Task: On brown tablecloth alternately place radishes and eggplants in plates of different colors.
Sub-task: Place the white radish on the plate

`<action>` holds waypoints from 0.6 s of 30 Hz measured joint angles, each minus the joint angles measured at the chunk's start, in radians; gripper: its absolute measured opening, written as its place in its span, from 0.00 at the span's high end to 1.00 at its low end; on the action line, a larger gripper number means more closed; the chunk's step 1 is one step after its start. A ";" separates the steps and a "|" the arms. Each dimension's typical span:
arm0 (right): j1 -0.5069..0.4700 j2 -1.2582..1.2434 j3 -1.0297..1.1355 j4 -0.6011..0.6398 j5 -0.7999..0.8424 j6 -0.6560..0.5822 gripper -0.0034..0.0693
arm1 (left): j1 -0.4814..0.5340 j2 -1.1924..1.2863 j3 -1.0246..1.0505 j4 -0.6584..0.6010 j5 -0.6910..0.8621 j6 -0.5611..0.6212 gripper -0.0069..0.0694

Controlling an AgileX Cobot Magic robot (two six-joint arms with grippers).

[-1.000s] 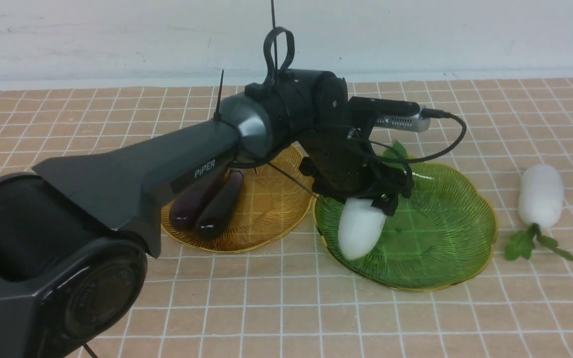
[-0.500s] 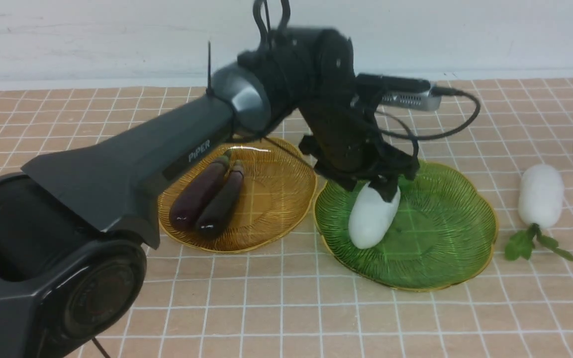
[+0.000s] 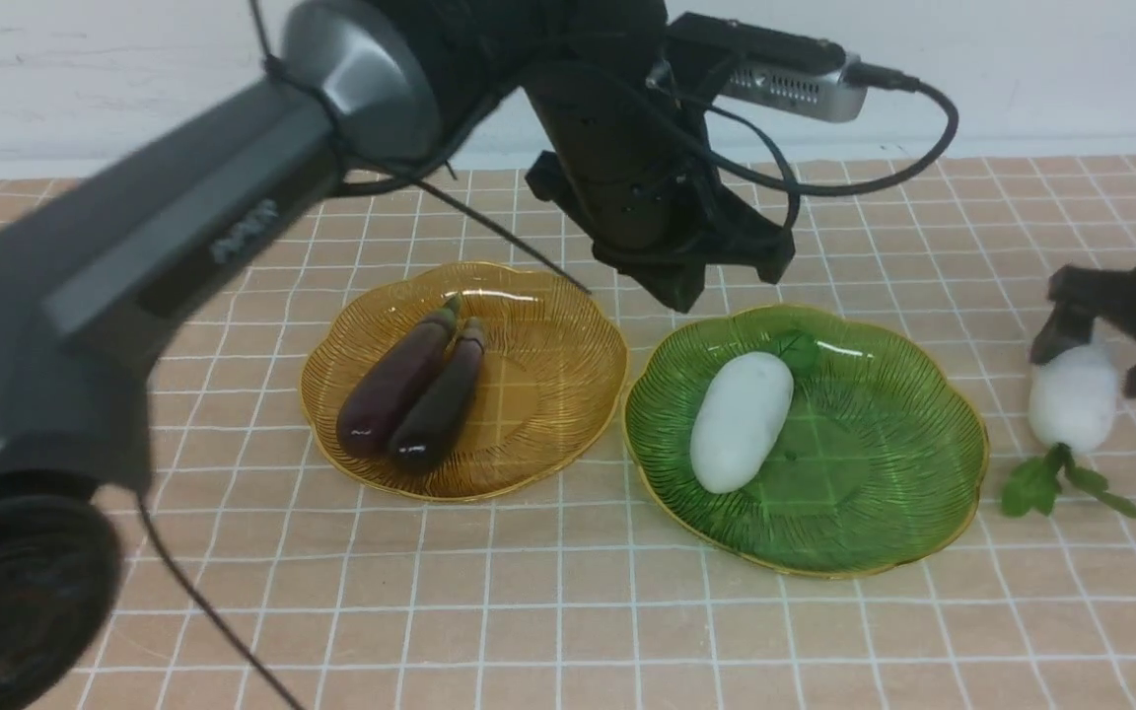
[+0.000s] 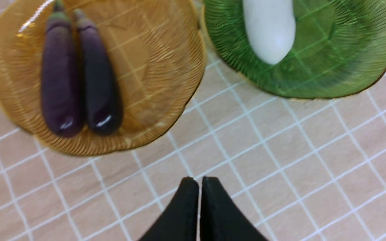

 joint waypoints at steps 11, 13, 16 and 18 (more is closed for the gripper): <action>0.071 0.153 0.003 -0.043 0.009 0.102 0.28 | 0.000 -0.201 0.201 0.026 -0.034 -0.035 0.91; 0.071 0.161 0.003 -0.080 0.009 0.122 0.23 | 0.000 -0.226 0.219 0.030 -0.034 -0.043 0.91; 0.071 0.152 0.003 -0.091 0.009 0.141 0.15 | 0.000 -0.267 0.243 0.030 -0.036 -0.048 0.91; 0.071 0.137 0.003 -0.090 0.009 0.146 0.12 | 0.000 -0.283 0.252 0.030 -0.041 -0.048 0.91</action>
